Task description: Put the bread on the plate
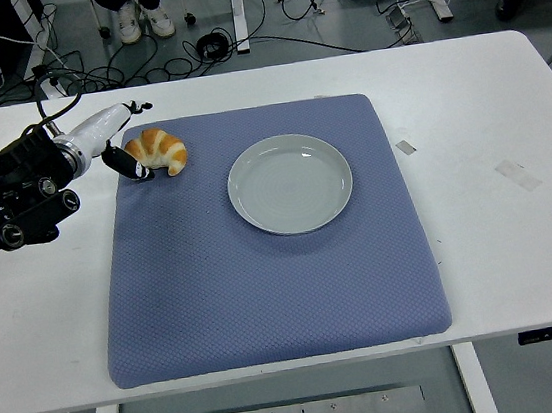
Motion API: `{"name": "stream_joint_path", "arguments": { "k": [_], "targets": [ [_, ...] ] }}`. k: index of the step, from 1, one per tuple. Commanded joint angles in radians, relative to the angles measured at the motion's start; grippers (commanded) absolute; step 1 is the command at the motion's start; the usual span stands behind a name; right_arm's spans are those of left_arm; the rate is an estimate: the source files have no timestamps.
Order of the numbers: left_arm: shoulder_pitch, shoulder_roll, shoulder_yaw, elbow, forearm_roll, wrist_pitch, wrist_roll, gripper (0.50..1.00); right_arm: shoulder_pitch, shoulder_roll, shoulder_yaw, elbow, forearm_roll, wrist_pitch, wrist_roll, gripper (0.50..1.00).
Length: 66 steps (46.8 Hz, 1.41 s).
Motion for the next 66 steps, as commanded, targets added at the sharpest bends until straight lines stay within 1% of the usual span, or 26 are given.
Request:
{"name": "stream_joint_path", "arguments": {
  "k": [1, 6, 9, 23, 31, 38, 41, 50, 59, 66],
  "targets": [
    [0.001, 0.0, -0.001, 0.0, 0.0, -0.002, 0.0, 0.904, 0.0, 0.0, 0.0, 0.0, 0.0, 0.0, 0.0, 1.0],
    [0.001, 0.0, -0.006, 0.0, -0.001, -0.043, -0.002, 0.839, 0.0, 0.0, 0.0, 0.0, 0.0, 0.0, 0.0, 1.0],
    [-0.001, 0.0, -0.011, 0.002, -0.001, -0.058, -0.002, 0.804, 0.0, 0.0, 0.0, 0.0, 0.0, 0.0, 0.0, 1.0],
    [0.001, -0.003, -0.014, 0.002, -0.003, -0.065, -0.005, 0.708, 0.0, 0.0, 0.0, 0.0, 0.0, 0.0, 0.0, 1.0],
    [-0.001, -0.003, -0.012, 0.003, -0.003, -0.065, -0.005, 0.689, 0.0, 0.0, 0.0, 0.0, 0.0, 0.0, 0.0, 1.0],
    [-0.009, 0.003, -0.03, 0.002, -0.001, -0.065, -0.003, 0.618, 0.0, 0.0, 0.0, 0.0, 0.0, 0.0, 0.0, 1.0],
    [-0.016, 0.006, -0.052, 0.002, -0.001, -0.069, -0.003, 0.614, 0.0, 0.0, 0.0, 0.0, 0.0, 0.0, 0.0, 1.0],
    [-0.064, 0.008, -0.087, -0.003, -0.003, -0.117, -0.003, 0.613, 0.0, 0.0, 0.0, 0.0, 0.0, 0.0, 0.0, 1.0],
    [-0.085, -0.003, -0.1, -0.032, 0.011, -0.118, -0.003, 0.619, 0.0, 0.0, 0.0, 0.0, 0.0, 0.0, 0.0, 1.0],
    [-0.085, -0.028, -0.145, -0.08, 0.052, -0.118, 0.0, 0.621, 0.0, 0.0, 0.0, 0.0, 0.0, 0.0, 0.0, 1.0]
  ]
}}
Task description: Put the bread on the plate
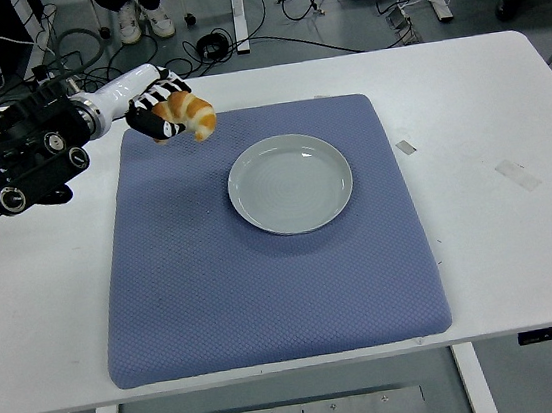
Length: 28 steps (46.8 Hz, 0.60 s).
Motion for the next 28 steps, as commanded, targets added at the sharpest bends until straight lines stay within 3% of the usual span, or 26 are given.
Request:
{"name": "stream_joint_path", "arguments": {
  "k": [1, 28],
  "targets": [
    [0.0, -0.014, -0.022, -0.019, 0.023, 0.0, 0.002, 0.621, 0.0, 0.0, 0.0, 0.0, 0.0, 0.0, 0.0, 1.0],
    [0.022, -0.153, -0.062, -0.05, 0.105, 0.0, 0.004, 0.624, 0.0, 0.0, 0.0, 0.0, 0.0, 0.0, 0.0, 1.0]
  ]
}}
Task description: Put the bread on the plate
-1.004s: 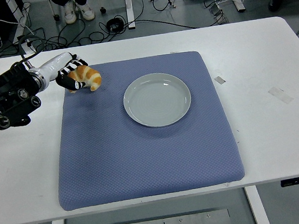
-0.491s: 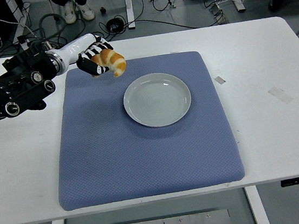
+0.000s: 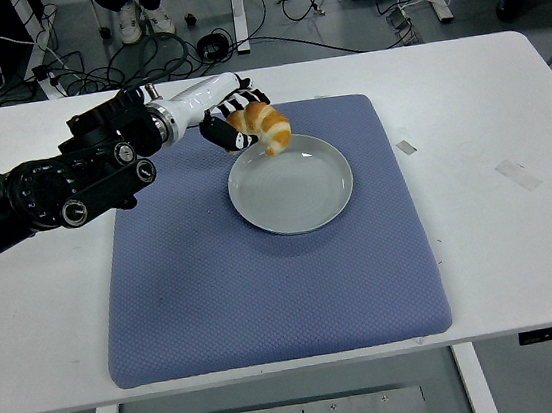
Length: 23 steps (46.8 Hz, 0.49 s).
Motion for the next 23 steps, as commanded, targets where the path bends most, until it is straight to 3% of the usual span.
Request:
{"name": "stream_joint_path", "arguments": {
  "k": [1, 23],
  "targets": [
    [0.008, -0.019, 0.001, -0.002, 0.007, 0.0, 0.002, 0.624, 0.0, 0.0, 0.0, 0.0, 0.0, 0.0, 0.0, 1.0],
    [0.039, -0.04, 0.013, -0.008, 0.023, 0.0, 0.002, 0.63, 0.0, 0.0, 0.0, 0.0, 0.0, 0.0, 0.0, 1.0]
  ]
}}
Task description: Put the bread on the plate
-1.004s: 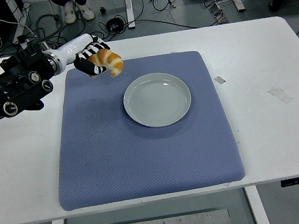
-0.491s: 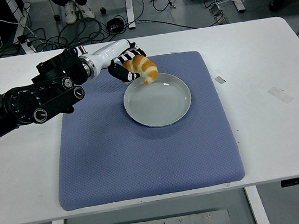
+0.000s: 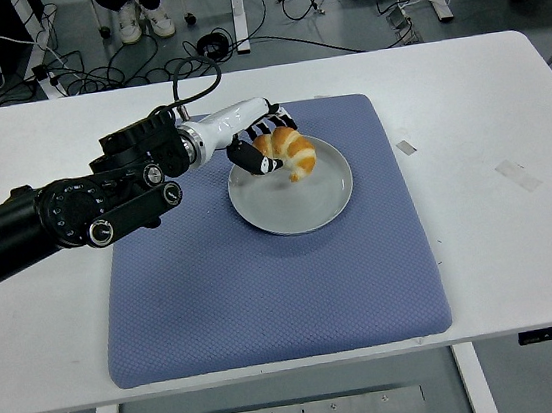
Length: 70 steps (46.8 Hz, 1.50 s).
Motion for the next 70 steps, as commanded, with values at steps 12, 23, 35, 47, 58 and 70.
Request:
{"name": "stream_joint_path", "arguments": {
  "k": [12, 23, 35, 47, 58, 70],
  "targets": [
    [0.01, -0.002, 0.01, 0.0, 0.019, 0.0, -0.002, 0.702, 0.0, 0.0, 0.0, 0.0, 0.0, 0.0, 0.0, 1.0],
    [0.008, 0.001, 0.003, -0.034, 0.014, 0.0, -0.014, 0.907, 0.0, 0.0, 0.0, 0.0, 0.0, 0.0, 0.0, 1.0],
    [0.007, 0.011, 0.0, -0.054, 0.007, -0.005, -0.014, 0.965, 0.0, 0.0, 0.0, 0.0, 0.0, 0.0, 0.0, 1.0],
    [0.002, 0.029, -0.095, -0.057, -0.016, -0.003, -0.014, 0.966, 0.0, 0.0, 0.0, 0.0, 0.0, 0.0, 0.0, 1.0],
    [0.002, 0.058, -0.129, -0.054, -0.082, 0.0, -0.02, 0.965, 0.0, 0.0, 0.0, 0.0, 0.0, 0.0, 0.0, 1.0],
    [0.005, 0.127, -0.158, -0.029, -0.191, 0.023, -0.043, 0.966, 0.0, 0.0, 0.0, 0.0, 0.0, 0.0, 0.0, 1.0]
  ]
}}
